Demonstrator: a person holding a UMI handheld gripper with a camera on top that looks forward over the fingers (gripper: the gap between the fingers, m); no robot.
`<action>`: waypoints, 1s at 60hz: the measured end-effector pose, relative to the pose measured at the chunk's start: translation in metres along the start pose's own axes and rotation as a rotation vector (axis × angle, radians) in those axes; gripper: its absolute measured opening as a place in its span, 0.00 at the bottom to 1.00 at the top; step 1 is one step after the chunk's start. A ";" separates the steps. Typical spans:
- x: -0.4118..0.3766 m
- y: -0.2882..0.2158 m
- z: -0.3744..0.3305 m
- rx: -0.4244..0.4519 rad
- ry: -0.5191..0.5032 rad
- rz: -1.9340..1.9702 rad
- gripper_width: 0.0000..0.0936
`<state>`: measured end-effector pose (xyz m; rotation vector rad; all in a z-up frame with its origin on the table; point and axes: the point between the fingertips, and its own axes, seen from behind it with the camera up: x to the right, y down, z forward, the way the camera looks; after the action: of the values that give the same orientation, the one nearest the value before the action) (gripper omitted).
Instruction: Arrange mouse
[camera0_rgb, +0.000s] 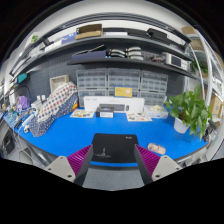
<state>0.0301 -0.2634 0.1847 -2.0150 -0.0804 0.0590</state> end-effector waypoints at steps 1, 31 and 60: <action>0.001 0.004 0.000 -0.007 0.001 0.002 0.89; 0.183 0.146 0.080 -0.172 0.159 0.047 0.88; 0.271 0.119 0.220 -0.207 0.084 0.042 0.86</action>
<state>0.2862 -0.0944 -0.0187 -2.2237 0.0093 -0.0076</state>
